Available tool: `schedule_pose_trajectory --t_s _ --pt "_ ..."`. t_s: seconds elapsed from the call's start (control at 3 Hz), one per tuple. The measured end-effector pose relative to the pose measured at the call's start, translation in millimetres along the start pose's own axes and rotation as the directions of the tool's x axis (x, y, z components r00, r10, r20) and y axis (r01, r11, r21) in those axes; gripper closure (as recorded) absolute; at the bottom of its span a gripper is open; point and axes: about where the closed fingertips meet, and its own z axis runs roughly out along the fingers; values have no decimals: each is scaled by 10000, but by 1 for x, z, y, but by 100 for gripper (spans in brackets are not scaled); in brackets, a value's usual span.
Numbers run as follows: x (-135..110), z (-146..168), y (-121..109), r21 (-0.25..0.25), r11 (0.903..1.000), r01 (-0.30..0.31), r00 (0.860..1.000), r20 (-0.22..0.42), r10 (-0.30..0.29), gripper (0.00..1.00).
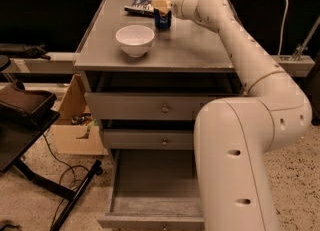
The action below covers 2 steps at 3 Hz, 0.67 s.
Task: Place pepsi can into bottom drawer
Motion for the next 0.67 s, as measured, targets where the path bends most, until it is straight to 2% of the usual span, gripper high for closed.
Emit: schedule_pose_trajectory --t_s 0.33,0.67 --pt "0 0 0 0 10000 0 10000 0 0 100" --pt "-20 -14 3 -241 9997 68 9988 488 -56 100"
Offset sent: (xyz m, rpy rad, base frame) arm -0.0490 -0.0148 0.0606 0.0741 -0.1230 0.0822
